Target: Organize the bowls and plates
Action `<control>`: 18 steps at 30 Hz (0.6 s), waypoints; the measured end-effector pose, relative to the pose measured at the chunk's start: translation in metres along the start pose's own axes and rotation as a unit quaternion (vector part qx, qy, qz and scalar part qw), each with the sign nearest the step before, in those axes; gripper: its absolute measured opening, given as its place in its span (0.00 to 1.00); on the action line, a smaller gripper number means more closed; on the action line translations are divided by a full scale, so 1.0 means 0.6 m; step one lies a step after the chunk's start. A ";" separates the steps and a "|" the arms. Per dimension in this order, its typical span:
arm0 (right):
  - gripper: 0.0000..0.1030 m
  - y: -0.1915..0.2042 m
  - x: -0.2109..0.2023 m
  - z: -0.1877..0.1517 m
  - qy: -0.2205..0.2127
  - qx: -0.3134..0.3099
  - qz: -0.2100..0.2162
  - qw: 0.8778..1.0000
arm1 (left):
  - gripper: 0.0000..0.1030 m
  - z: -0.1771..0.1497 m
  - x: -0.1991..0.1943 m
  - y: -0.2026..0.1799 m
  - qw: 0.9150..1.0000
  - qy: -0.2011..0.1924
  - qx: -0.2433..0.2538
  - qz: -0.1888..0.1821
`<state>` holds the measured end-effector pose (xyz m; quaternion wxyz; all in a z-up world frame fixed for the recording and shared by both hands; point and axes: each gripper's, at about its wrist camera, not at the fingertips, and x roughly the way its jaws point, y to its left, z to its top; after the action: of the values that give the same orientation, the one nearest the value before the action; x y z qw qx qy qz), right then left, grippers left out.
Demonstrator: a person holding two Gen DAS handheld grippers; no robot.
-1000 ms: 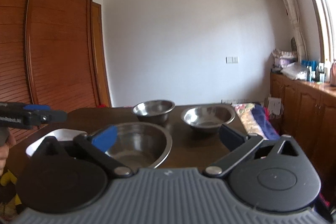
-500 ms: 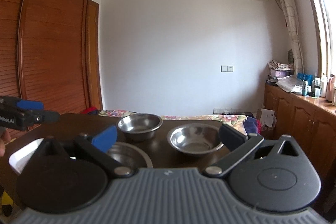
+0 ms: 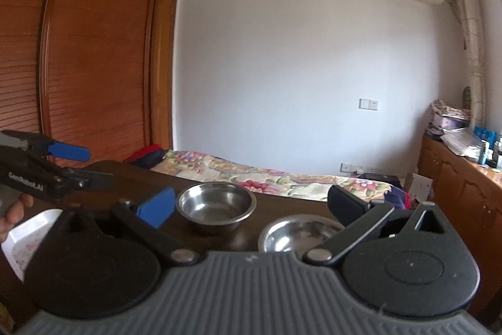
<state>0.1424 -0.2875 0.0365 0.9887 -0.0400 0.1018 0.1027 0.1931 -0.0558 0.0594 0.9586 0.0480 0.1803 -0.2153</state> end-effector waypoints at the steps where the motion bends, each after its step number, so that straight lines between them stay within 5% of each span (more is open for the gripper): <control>1: 1.00 -0.001 0.007 0.004 0.004 -0.001 0.005 1.000 | 1.00 0.003 0.009 0.002 1.000 0.004 0.003 0.001; 5: 0.98 -0.009 0.041 0.016 0.026 -0.002 0.024 0.999 | 1.00 0.011 0.044 0.007 1.000 0.018 0.012 0.003; 18: 0.59 -0.047 0.166 0.006 0.122 0.036 0.063 0.990 | 0.96 0.015 0.156 0.044 0.998 0.068 -0.001 0.001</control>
<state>0.2446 -0.2953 0.0208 0.9613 -0.0097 0.2273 0.1553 0.2860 -0.0705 0.0340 0.9444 0.0616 0.2454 -0.2100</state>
